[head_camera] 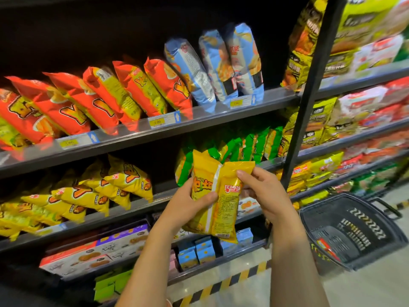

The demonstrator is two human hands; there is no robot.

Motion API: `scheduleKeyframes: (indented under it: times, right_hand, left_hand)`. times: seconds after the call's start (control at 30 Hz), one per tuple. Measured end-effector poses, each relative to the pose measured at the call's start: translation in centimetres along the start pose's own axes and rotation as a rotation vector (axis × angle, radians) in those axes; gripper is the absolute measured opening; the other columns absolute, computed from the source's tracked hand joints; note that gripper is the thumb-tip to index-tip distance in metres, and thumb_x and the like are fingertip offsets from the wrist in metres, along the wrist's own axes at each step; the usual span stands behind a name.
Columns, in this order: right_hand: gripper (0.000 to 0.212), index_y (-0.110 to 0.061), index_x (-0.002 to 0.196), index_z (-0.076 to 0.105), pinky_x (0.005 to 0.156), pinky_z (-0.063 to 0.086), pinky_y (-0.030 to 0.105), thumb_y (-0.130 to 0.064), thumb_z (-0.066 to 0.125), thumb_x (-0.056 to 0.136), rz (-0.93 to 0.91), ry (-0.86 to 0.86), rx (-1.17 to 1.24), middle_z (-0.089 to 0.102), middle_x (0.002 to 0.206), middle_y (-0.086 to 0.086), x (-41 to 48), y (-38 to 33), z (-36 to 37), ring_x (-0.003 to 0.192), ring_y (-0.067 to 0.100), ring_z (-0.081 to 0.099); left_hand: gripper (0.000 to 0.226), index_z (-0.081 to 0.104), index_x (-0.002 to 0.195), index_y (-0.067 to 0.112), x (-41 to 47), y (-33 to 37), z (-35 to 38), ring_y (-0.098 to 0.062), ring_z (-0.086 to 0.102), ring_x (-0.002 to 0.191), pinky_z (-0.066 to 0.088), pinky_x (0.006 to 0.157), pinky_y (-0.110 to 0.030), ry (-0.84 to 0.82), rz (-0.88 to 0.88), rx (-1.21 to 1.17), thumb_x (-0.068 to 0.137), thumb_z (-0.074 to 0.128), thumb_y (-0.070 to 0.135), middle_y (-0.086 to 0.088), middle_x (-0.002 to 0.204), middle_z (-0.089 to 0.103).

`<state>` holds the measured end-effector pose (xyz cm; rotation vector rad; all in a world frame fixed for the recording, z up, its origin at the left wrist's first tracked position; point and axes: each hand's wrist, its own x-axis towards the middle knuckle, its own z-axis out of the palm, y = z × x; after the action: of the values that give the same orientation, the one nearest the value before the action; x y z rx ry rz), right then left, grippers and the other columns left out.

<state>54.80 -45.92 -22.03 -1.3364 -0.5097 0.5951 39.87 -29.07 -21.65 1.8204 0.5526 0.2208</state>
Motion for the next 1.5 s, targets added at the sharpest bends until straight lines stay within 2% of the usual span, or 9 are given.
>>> scheduleKeyframes:
  times: [0.27,0.5,0.63,0.73,0.87,1.03,1.2,1.3,1.5]
  right_hand:
    - [0.072,-0.024,0.150,0.053,0.088,0.057,0.028,-0.057,0.063,0.087,0.037,-0.060,-0.041,0.073,0.130,-0.004,-2.0,0.0,-0.8,0.115,0.009,0.071]
    - [0.048,-0.048,0.126,0.061,0.096,0.058,0.037,-0.069,0.065,0.083,0.076,-0.031,-0.121,0.075,0.117,-0.021,-3.7,1.0,-0.1,0.107,-0.001,0.071]
    - [0.052,-0.032,0.130,0.066,0.079,0.061,0.026,-0.059,0.060,0.086,0.214,0.012,0.190,0.079,0.117,-0.008,-4.4,1.8,-1.9,0.104,0.008,0.076]
    - [0.065,-0.022,0.137,0.065,0.094,0.061,0.047,-0.063,0.056,0.088,0.418,0.027,0.515,0.075,0.128,0.011,-4.7,2.8,-2.5,0.114,0.028,0.075]
    - [0.071,-0.017,0.132,0.067,0.075,0.066,0.048,-0.065,0.054,0.082,0.479,0.001,0.774,0.074,0.125,0.019,-5.2,3.1,-3.0,0.101,0.034,0.078]
    - [0.062,-0.026,0.134,0.065,0.102,0.057,0.053,-0.064,0.055,0.087,0.386,0.072,0.503,0.077,0.124,0.009,-5.1,2.6,-3.3,0.114,0.030,0.074]
    - [0.045,-0.031,0.134,0.066,0.102,0.057,0.041,-0.058,0.053,0.101,0.234,0.069,0.094,0.079,0.117,-0.010,-5.2,0.3,-1.9,0.109,0.009,0.075]
    - [0.055,-0.030,0.135,0.066,0.106,0.055,0.050,-0.066,0.041,0.102,0.254,0.018,0.143,0.078,0.122,-0.002,-5.2,-1.2,-1.9,0.115,0.018,0.074]
    - [0.079,-0.015,0.142,0.056,0.075,0.065,0.049,-0.072,0.031,0.093,0.201,-0.034,0.400,0.075,0.125,0.017,-5.9,-3.5,-4.6,0.101,0.041,0.076]
  left_hand:
    - [0.063,0.065,0.130,0.030,-1.2,1.9,4.3,-0.021,0.078,0.105,0.057,0.101,-0.056,0.174,-0.042,-0.348,0.077,0.075,0.062,0.003,0.117,0.080]
    - [0.066,0.063,0.136,0.030,-1.7,3.9,6.9,-0.024,0.077,0.108,0.059,0.099,-0.052,0.145,-0.200,-0.436,0.084,0.073,0.070,0.000,0.120,0.079]
    - [0.072,0.065,0.137,0.021,-2.0,5.5,5.9,-0.024,0.072,0.119,0.052,0.105,-0.050,0.093,-0.282,-0.570,0.098,0.038,0.076,-0.004,0.128,0.076]
    - [0.084,0.051,0.148,0.017,-1.9,5.7,4.8,-0.030,0.065,0.128,0.048,0.110,-0.058,0.152,-0.327,-0.716,0.096,0.036,0.081,-0.009,0.136,0.071]
    - [0.084,0.048,0.151,0.013,-2.3,6.8,4.7,-0.033,0.064,0.129,0.045,0.113,-0.060,0.149,-0.328,-0.759,0.098,0.036,0.078,-0.013,0.135,0.072]
    - [0.074,0.054,0.140,0.015,-2.2,8.0,5.7,-0.031,0.070,0.121,0.050,0.108,-0.056,0.081,-0.333,-0.655,0.100,0.036,0.074,-0.011,0.130,0.074]
    - [0.060,0.075,0.123,0.030,-2.5,8.6,7.4,-0.025,0.077,0.109,0.055,0.103,-0.050,-0.033,-0.315,-0.380,0.099,0.041,0.075,-0.004,0.119,0.079]
    - [0.095,0.061,0.142,0.034,-1.6,7.5,7.2,-0.026,0.076,0.109,0.056,0.102,-0.051,0.012,-0.322,-0.288,0.074,0.048,0.099,0.001,0.124,0.077]
    - [0.066,0.079,0.119,0.018,-2.1,6.5,6.8,-0.031,0.080,0.091,0.065,0.067,-0.044,0.018,-0.321,-0.723,0.098,0.046,0.071,-0.018,0.114,0.079]
